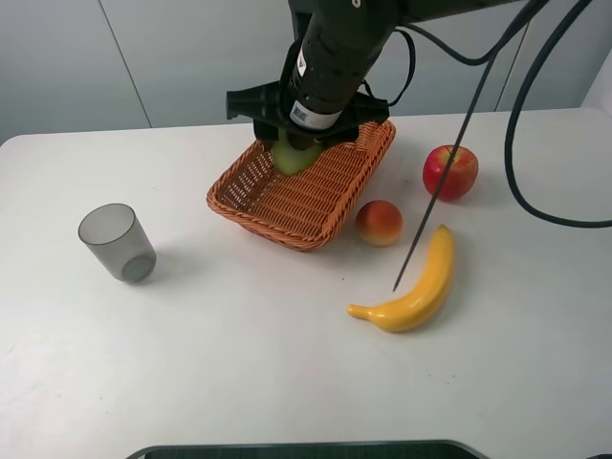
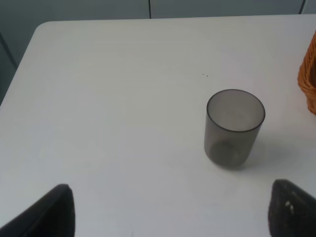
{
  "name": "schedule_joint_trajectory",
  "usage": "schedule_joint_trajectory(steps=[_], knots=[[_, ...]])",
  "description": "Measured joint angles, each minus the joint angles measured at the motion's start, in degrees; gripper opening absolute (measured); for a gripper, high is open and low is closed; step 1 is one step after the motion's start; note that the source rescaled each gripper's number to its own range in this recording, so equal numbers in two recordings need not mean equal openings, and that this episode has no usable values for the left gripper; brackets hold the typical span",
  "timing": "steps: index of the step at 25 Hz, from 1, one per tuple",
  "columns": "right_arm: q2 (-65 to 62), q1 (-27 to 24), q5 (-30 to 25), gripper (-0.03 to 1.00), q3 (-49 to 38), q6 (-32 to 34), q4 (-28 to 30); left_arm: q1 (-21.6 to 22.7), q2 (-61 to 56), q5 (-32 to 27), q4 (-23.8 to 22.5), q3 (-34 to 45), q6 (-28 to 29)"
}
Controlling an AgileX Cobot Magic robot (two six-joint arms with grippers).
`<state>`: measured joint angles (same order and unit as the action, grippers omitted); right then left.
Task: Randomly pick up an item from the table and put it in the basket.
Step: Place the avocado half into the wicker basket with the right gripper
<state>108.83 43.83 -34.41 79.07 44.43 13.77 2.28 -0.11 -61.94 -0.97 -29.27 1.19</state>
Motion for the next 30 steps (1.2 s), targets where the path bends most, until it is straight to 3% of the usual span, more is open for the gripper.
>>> schedule_joint_trajectory(steps=[4,10,21,22,24,25,27,30], knots=[[3.1,-0.7,4.8,0.01,0.0,0.0,6.7,0.0,0.0,0.0,0.0,0.0,0.0],[9.0,-1.2,7.0,0.01,0.0,0.3,14.0,0.0,0.0,0.0,0.0,0.0,0.0],[10.8,-1.5,7.0,0.02,0.0,3.0,16.7,0.0,0.0,0.0,0.0,0.0,0.0],[10.8,-1.5,7.0,0.12,0.0,3.0,16.7,0.0,0.0,0.0,0.0,0.0,0.0],[10.8,-1.5,7.0,0.64,0.0,3.0,16.7,0.0,0.0,0.0,0.0,0.0,0.0],[10.6,-1.5,7.0,0.82,0.0,3.0,16.7,0.0,0.0,0.0,0.0,0.0,0.0],[9.8,-1.5,7.0,0.96,0.0,3.0,16.7,0.0,0.0,0.0,0.0,0.0,0.0],[8.5,-1.5,7.0,0.99,0.0,3.0,16.7,0.0,0.0,0.0,0.0,0.0,0.0]])
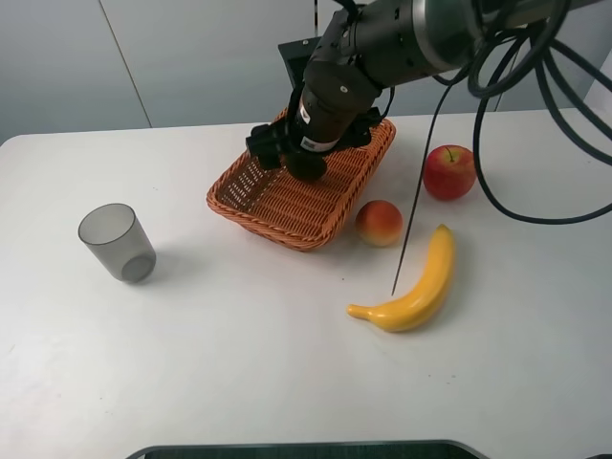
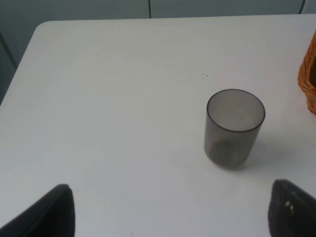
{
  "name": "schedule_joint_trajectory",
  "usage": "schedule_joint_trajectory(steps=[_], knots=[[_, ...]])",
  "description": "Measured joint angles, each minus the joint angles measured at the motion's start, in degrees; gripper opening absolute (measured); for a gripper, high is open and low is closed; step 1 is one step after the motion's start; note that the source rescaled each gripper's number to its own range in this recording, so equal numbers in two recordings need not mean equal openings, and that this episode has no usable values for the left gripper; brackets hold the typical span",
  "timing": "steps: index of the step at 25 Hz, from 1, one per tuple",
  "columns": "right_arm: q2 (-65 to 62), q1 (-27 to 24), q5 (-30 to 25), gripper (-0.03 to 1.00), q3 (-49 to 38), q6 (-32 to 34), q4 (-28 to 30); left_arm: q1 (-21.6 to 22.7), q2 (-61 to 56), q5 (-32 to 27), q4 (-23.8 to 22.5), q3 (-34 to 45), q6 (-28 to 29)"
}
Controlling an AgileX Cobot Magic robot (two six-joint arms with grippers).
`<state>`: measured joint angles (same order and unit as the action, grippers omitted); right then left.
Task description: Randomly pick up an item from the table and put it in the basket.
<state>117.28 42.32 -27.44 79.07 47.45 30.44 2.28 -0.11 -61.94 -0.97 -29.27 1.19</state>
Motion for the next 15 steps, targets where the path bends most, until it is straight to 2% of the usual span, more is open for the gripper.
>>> schedule_joint_trajectory(steps=[4,9,15], knots=[[-1.8,-0.1,-3.0,1.0,0.0,-1.3,-2.7,0.0,0.0,0.0,0.0,0.0,0.0],[-5.9,-2.5,-7.3,1.0,-1.0,-9.6,-13.7,0.0,0.0,0.0,0.0,0.0,0.0],[-16.9,-10.0,-8.7,1.0,-12.6,-16.6,-22.9,0.0,0.0,0.0,0.0,0.0,0.0]])
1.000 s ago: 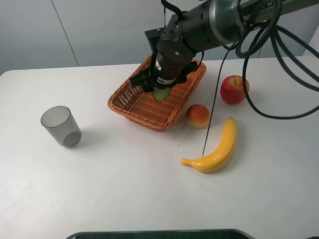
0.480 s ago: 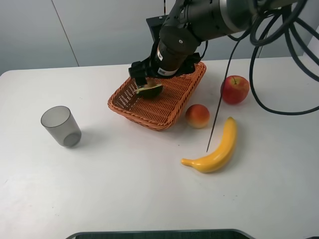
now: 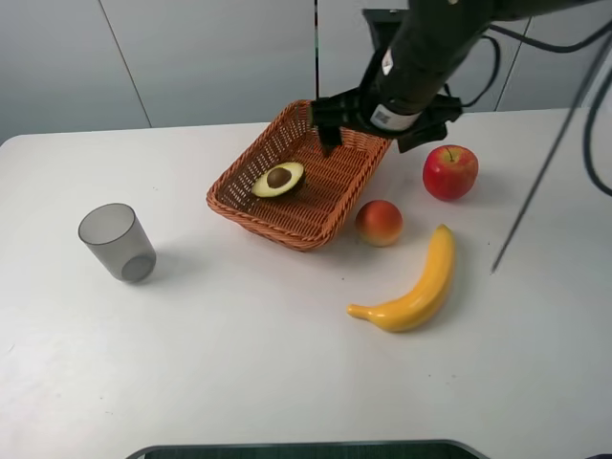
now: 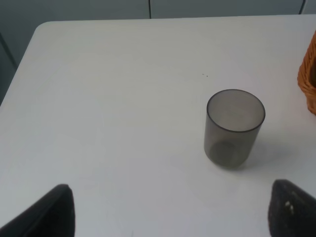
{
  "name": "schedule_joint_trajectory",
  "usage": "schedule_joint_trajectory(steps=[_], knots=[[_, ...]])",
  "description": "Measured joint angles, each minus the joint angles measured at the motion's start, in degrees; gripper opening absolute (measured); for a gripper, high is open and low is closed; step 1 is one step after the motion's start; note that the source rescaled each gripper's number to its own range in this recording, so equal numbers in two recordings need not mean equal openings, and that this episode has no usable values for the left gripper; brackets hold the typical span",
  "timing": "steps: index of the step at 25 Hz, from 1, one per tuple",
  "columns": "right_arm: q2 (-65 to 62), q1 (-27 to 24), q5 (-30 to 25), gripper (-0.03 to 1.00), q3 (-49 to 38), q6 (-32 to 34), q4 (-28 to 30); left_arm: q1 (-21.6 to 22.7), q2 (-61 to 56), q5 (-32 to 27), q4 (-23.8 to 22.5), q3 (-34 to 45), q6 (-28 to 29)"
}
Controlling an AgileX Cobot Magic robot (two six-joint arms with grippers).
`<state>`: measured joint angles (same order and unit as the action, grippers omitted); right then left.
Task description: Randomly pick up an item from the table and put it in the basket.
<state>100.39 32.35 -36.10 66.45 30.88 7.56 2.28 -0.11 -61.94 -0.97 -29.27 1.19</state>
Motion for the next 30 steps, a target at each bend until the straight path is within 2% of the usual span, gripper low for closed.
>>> schedule_joint_trajectory(steps=[6,9,14,20,27,30], knots=[[-13.2,-11.1,-2.3,1.0,-15.0,-8.0,-6.6,0.0,0.0,0.0,0.0,0.0,0.0],[-21.1,-16.2,-4.0,1.0,-21.4,-10.8,-7.1,0.0,0.0,0.0,0.0,0.0,0.0],[-34.9,-22.7,-7.9,1.0,-27.0,-14.1,-7.1,0.0,0.0,0.0,0.0,0.0,0.0],[-52.1,-23.7,-15.5,1.0,-27.8,-17.8,-6.7,0.0,0.0,0.0,0.0,0.0,0.0],[-70.6,-23.7,-24.9,1.0,-27.8,-25.5,-6.7,0.0,0.0,0.0,0.0,0.0,0.0],[-76.9,-23.7,-26.8,1.0,-27.8,-27.5,-6.9,0.0,0.0,0.0,0.0,0.0,0.0]])
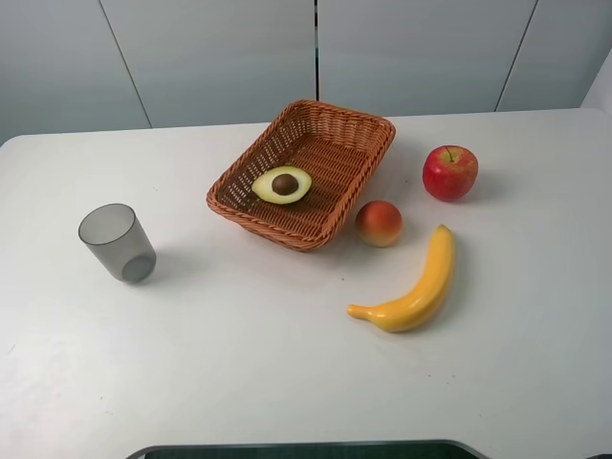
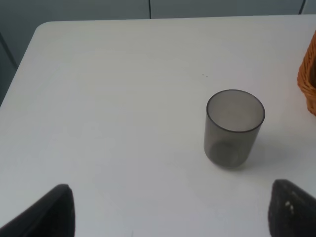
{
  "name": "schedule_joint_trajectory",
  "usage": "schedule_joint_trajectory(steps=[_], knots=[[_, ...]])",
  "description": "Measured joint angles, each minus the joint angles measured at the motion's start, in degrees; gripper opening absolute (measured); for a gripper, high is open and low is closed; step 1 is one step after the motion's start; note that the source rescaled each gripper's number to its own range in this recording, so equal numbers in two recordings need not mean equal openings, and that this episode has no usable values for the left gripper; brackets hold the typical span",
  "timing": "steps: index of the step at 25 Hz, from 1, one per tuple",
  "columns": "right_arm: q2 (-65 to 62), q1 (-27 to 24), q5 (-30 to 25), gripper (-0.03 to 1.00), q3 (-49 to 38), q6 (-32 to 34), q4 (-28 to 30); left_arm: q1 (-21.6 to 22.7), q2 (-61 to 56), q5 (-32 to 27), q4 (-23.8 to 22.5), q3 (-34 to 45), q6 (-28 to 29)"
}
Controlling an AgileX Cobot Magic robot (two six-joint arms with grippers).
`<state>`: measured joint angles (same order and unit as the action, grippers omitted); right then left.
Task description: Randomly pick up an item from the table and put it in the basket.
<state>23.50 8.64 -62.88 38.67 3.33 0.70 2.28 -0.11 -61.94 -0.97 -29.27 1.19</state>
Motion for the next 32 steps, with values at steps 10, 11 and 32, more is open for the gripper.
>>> schedule_joint_trajectory(steps=[10,11,32], knots=[[-17.0,0.0,-0.4,1.0,-4.0,-5.0,-2.7,0.0,0.0,0.0,0.0,0.0,0.0],[-18.2,0.0,-0.4,1.0,-5.4,-5.2,-3.1,0.0,0.0,0.0,0.0,0.0,0.0],[-23.6,-3.6,-0.1,1.0,-9.3,-7.2,-4.8,0.0,0.0,0.0,0.0,0.0,-0.2]])
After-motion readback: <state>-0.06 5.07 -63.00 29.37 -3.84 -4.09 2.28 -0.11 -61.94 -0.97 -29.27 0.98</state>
